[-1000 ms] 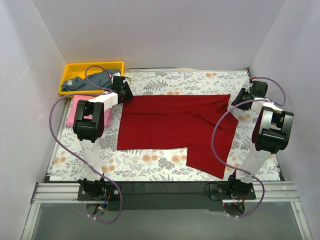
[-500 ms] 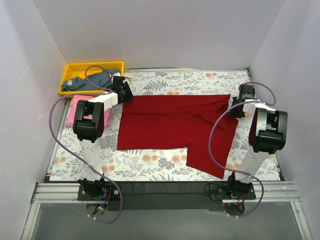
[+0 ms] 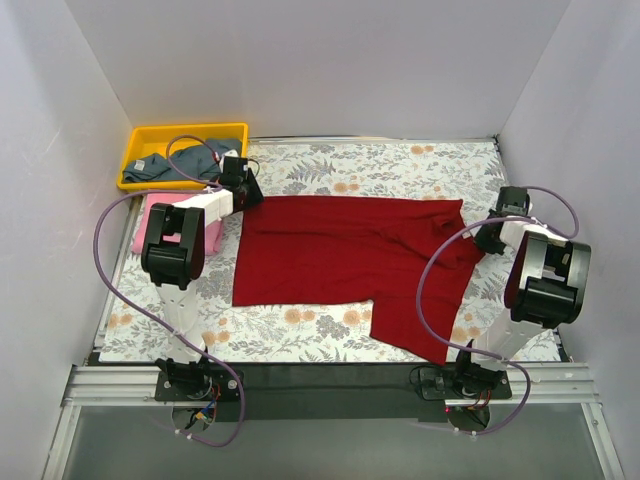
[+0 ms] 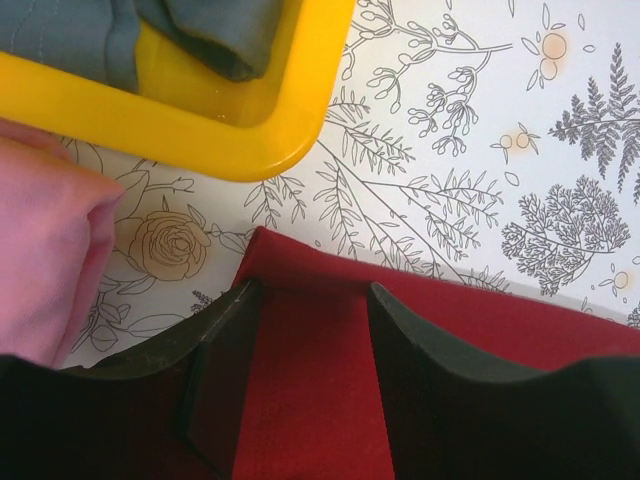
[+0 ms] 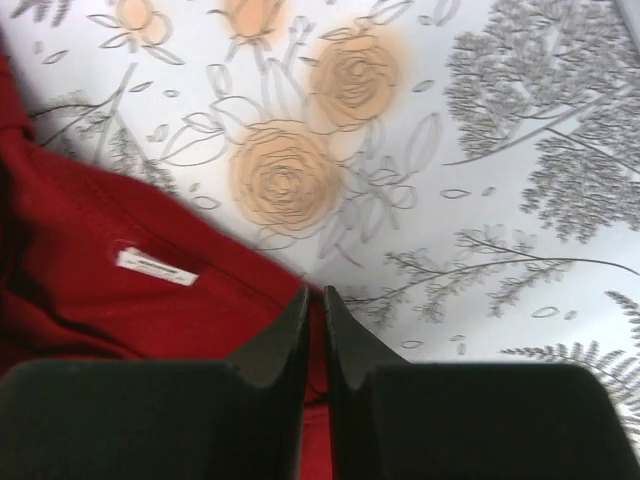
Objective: Fold and stack the t-shirts
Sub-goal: Fold the tshirt
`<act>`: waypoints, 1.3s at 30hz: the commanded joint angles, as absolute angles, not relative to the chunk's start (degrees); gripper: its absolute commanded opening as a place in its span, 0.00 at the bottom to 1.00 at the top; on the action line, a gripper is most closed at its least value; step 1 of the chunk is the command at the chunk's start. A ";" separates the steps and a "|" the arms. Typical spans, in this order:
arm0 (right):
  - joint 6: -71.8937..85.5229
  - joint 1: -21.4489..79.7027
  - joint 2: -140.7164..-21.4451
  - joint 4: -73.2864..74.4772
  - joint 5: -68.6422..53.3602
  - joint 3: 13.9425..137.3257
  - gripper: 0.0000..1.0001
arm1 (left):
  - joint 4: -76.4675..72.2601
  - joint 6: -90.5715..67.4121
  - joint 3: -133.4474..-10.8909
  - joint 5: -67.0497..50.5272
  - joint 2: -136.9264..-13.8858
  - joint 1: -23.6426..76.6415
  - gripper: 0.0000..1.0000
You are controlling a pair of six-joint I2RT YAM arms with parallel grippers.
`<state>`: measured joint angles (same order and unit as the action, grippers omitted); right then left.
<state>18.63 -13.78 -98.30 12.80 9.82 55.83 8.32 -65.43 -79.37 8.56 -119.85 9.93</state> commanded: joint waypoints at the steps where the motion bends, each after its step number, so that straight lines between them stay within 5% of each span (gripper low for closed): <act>1: 18.90 -15.91 -97.48 16.27 8.62 54.22 0.15 | 21.97 -64.34 -74.80 13.09 -122.43 8.26 0.45; 12: 10.46 -15.73 -99.83 1.33 -18.17 62.04 0.20 | 20.74 -61.44 -75.23 9.76 -120.76 7.82 0.48; 25: 9.49 -15.12 -119.96 -1.76 -25.48 79.53 0.27 | 20.57 -61.08 -75.85 7.29 -120.14 7.82 0.51; 30: 8.44 -14.42 -122.60 -1.84 -28.04 82.26 0.38 | 20.57 -60.91 -75.76 7.29 -120.50 7.82 0.51; 39: 5.45 -12.66 -125.94 -1.58 -32.42 84.73 0.39 | 20.65 -60.47 -75.76 7.82 -121.03 7.91 0.51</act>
